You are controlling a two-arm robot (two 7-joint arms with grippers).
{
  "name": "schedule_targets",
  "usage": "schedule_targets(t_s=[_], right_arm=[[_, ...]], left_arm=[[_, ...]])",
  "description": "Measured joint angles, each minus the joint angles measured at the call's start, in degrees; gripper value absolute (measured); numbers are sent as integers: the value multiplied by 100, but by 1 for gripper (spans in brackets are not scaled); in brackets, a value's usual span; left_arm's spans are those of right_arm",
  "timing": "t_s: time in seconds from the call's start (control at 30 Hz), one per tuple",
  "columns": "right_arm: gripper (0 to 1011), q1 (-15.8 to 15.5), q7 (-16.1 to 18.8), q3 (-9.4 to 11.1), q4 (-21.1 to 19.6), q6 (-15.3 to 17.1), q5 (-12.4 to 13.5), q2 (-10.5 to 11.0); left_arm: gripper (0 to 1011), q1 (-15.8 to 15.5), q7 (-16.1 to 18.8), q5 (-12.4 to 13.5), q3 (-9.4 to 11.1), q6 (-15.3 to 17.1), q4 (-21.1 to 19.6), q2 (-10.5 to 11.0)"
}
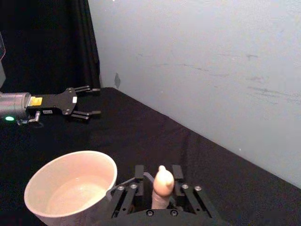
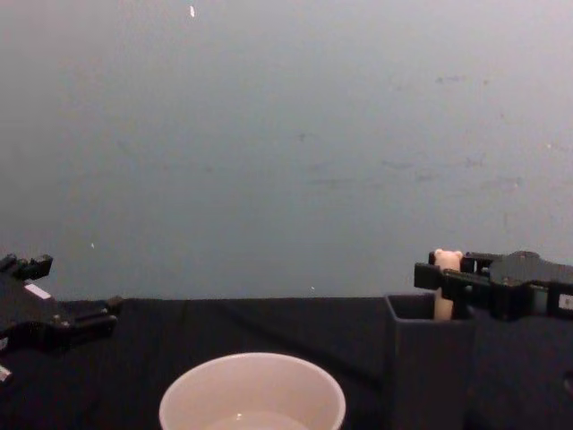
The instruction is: Pick up the stirring spoon with one hand, stir inside the cup, then place it back in its original position.
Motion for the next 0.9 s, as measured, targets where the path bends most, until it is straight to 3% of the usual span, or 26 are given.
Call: schedule_targets(t_s=[0.23, 0.67, 0.9], right_arm=[[215, 0, 0, -1, 0, 0, 0, 0], [215, -13, -20, 0, -26, -10, 0, 6], [214, -274, -439, 142, -590, -56, -15, 102]], left_arm=[[1001, 0, 0, 0, 0, 0, 0, 0], [1001, 0, 0, 0, 0, 0, 0, 0], [1001, 0, 0, 0, 0, 0, 0, 0]])
